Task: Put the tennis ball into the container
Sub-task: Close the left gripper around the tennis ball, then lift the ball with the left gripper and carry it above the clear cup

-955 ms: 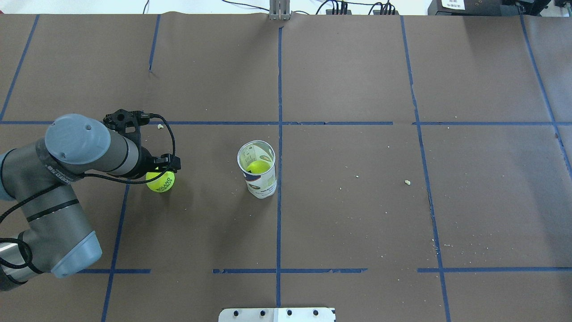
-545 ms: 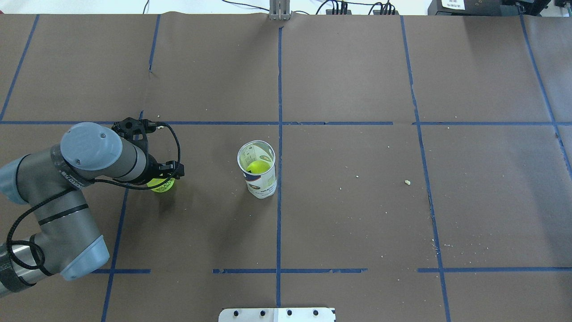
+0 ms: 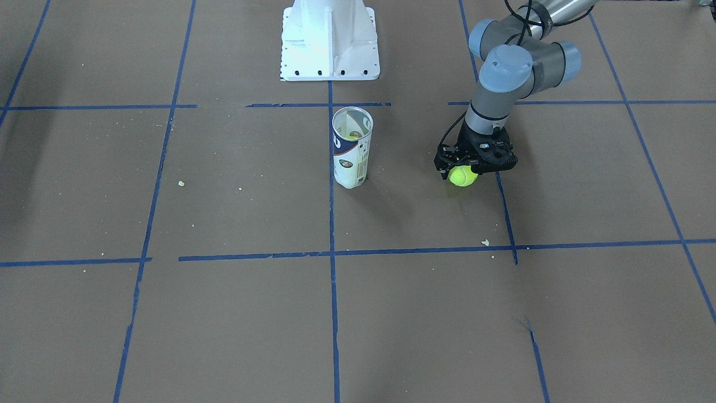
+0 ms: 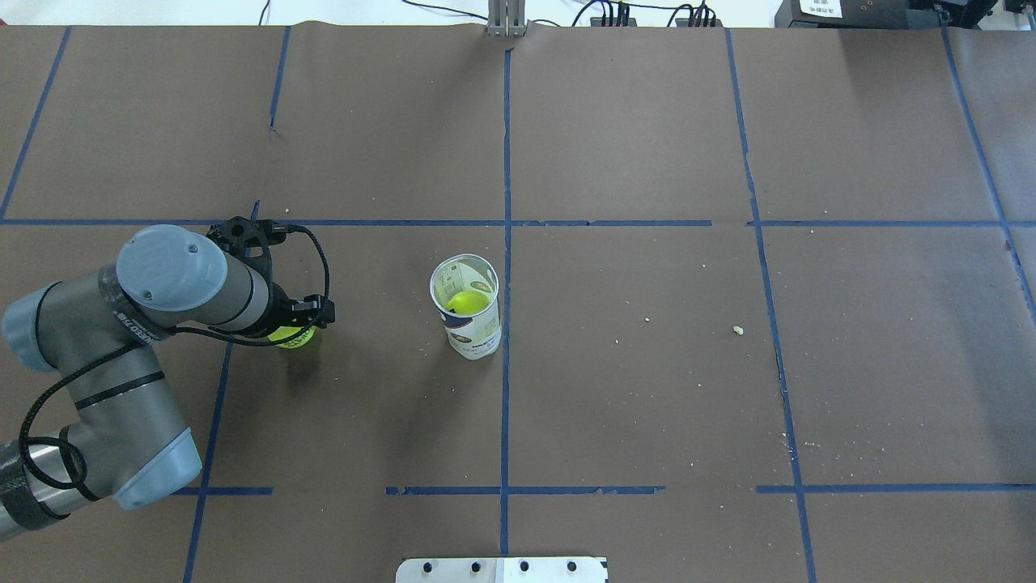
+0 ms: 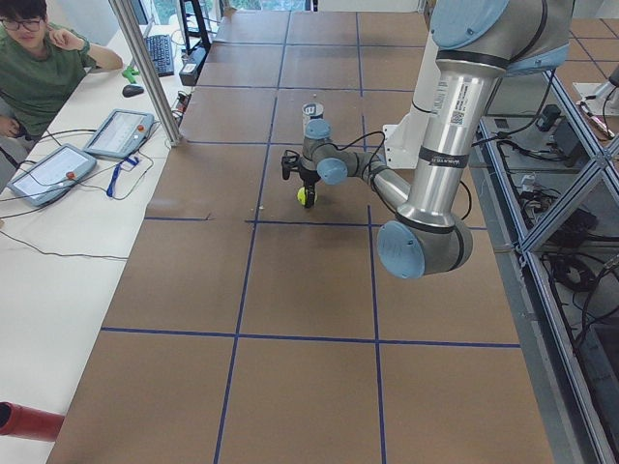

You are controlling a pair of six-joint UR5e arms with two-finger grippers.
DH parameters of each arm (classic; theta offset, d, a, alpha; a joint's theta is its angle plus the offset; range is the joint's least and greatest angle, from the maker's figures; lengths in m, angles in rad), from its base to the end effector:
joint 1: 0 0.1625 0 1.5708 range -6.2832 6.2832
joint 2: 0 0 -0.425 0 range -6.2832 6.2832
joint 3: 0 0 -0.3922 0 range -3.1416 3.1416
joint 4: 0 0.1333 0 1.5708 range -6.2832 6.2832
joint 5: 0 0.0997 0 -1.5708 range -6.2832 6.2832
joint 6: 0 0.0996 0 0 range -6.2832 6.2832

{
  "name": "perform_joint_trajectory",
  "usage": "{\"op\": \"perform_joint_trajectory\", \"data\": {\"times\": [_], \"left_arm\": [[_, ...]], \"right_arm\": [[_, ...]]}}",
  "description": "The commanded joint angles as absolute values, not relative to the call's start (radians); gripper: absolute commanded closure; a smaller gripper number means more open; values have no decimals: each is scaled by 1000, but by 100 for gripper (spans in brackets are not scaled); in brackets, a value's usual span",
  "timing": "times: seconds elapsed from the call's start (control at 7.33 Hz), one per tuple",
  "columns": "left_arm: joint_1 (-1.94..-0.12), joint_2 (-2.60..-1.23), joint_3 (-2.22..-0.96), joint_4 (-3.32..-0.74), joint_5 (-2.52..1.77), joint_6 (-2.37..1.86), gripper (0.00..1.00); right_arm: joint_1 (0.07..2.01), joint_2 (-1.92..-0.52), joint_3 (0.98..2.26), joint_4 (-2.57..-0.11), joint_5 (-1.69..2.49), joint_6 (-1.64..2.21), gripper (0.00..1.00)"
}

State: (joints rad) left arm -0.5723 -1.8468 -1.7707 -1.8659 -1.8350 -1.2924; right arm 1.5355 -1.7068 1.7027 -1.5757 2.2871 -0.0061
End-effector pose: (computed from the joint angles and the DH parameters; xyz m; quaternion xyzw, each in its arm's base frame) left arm 0.4488 -0.4167 0.3912 0.0426 0.3899 -0.0855 0.9159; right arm 0.0526 -0.4357 0.6612 -0.0093 -0.3504 -0.0178 0.9364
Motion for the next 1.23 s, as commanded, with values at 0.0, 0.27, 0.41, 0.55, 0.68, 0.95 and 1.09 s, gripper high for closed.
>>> {"op": "perform_joint_trajectory", "data": {"times": [0.0,0.27,0.41,0.55,0.68,0.95,1.09], "left_arm": [[-574,-1845,-1796,-1862,-1838,-1318,76],[-586,-1845,-1930,-1725,-1838,-1310,82],[-600,-1848,-2057,-1598,-1841,-1310,82],[-650,-1906,-2118,-1469,-1844,-1309,82],[-673,-2002,-2152,-1322,-1858,-1308,82],[-676,-2158,-2181,-1154,-1929,-1324,82],[-673,-2236,-2162,-1105,-1946,-1350,82]], "right_arm": [[1536,-1707,1703,-1575,2287,-6,0],[1536,-1707,1703,-1577,2287,-6,0],[1536,-1707,1704,-1575,2287,-6,0],[1536,-1707,1703,-1575,2287,-6,0],[1536,-1706,1703,-1575,2287,-6,0],[1536,-1706,1703,-1575,2287,-6,0],[1536,-1706,1704,-1575,2287,-6,0]]}}
